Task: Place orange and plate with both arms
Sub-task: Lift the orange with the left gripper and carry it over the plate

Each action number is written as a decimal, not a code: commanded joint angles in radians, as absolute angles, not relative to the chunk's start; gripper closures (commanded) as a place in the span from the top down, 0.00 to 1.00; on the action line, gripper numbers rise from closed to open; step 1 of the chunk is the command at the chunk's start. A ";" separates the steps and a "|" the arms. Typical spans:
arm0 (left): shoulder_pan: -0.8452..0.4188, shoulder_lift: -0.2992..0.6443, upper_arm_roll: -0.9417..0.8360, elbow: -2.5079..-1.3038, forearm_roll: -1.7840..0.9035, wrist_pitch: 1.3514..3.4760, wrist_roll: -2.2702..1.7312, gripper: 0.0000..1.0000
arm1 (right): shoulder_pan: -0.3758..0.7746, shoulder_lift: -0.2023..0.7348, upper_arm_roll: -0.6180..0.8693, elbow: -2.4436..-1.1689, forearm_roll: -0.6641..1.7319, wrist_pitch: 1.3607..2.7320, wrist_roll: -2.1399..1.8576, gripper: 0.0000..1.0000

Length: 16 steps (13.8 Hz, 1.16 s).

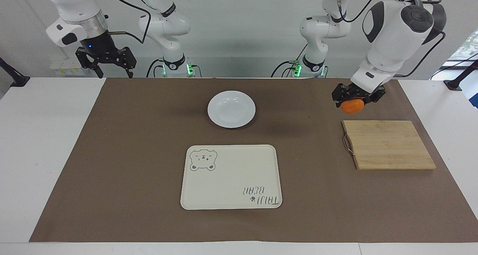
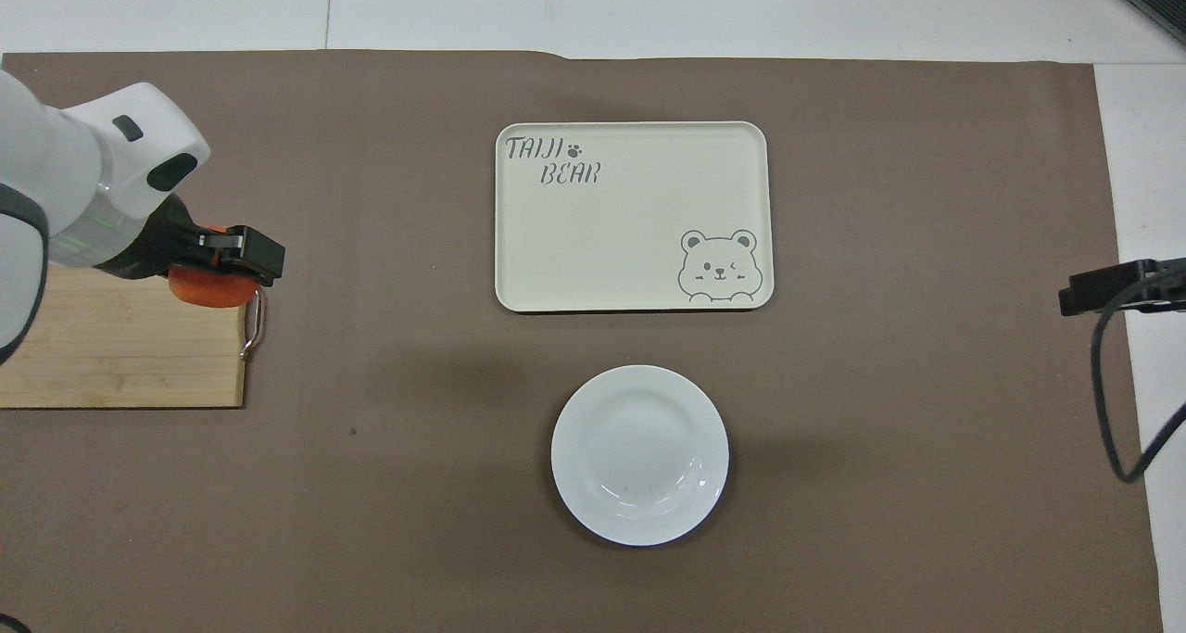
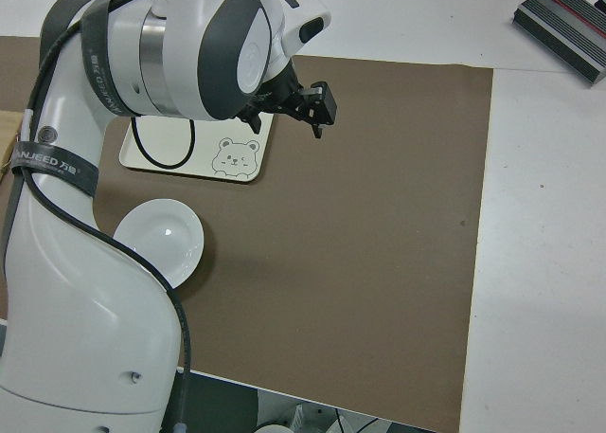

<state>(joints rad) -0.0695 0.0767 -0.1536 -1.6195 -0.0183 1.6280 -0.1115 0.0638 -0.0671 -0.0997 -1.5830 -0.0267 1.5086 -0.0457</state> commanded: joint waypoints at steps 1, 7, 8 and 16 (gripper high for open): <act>-0.158 0.025 -0.140 -1.695 -0.008 1.680 -0.185 0.00 | 0.058 -0.087 -0.100 -1.606 -0.014 1.508 -0.066 1.00; -0.362 0.037 -0.141 -1.732 -0.015 1.761 -0.379 0.00 | 0.057 -0.089 -0.100 -1.608 -0.014 1.508 -0.066 1.00; -0.391 0.038 -0.141 -1.741 -0.015 1.770 -0.403 0.00 | 0.057 -0.089 -0.100 -1.608 -0.014 1.509 -0.066 1.00; -0.647 0.081 -0.140 -1.971 -0.014 2.091 -0.676 0.00 | 0.057 -0.095 -0.100 -1.617 -0.014 1.509 -0.066 1.00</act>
<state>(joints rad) -0.6072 0.0794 -0.1595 -1.9227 -0.0190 2.0230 -0.6408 0.0635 -0.0705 -0.1002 -1.5889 -0.0267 1.5086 -0.0457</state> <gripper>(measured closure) 0.163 0.000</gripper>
